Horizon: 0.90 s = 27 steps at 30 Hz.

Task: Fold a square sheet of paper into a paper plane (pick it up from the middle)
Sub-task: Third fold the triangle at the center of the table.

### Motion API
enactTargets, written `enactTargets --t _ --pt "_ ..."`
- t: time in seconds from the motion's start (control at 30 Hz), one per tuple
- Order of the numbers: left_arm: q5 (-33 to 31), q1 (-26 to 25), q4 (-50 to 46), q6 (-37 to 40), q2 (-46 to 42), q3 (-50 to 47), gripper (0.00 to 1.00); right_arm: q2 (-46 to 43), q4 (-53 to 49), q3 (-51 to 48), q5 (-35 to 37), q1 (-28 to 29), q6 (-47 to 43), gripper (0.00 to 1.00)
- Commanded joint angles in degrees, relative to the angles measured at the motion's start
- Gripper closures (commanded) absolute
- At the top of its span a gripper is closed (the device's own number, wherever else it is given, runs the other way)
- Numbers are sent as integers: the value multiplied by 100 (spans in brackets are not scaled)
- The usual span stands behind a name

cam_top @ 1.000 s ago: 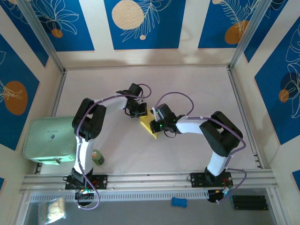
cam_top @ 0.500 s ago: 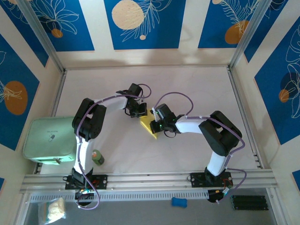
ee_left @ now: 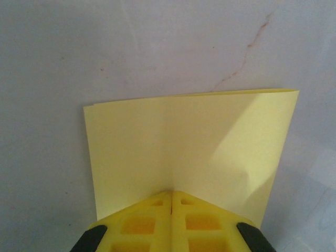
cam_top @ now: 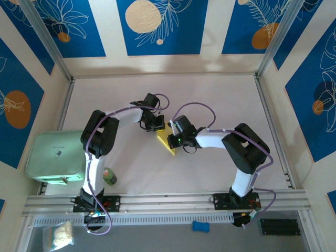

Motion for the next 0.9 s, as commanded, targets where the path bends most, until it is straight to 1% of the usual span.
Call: enactTargets --t 0.0,0.17,0.23,0.37,0.53,0.6,0.73,0.87 --pt "87 -18 -293 -25 36 36 91 187 -223 87 23 -33 -27 100" --pt "161 128 119 -484 -583 -126 84 206 -248 61 11 -33 -13 100" --pt "166 210 306 -716 -881 -367 81 211 -243 62 -1 -33 -5 100" --pt "165 268 649 -1084 -1409 -1022 78 202 -219 43 -23 -33 16 100" --pt "636 193 1811 -1999 -1924 -2112 77 213 -197 19 -41 -37 70 100" --pt "692 101 2185 -2299 -2032 -2407 78 216 -204 5 -31 -33 82 100" --pt "615 -108 2772 -2822 -2109 -2845 79 220 -210 -2 -34 -42 56 100" --pt "239 -307 3085 -3118 -2149 -3169 82 222 -226 -14 -23 -42 53 100"
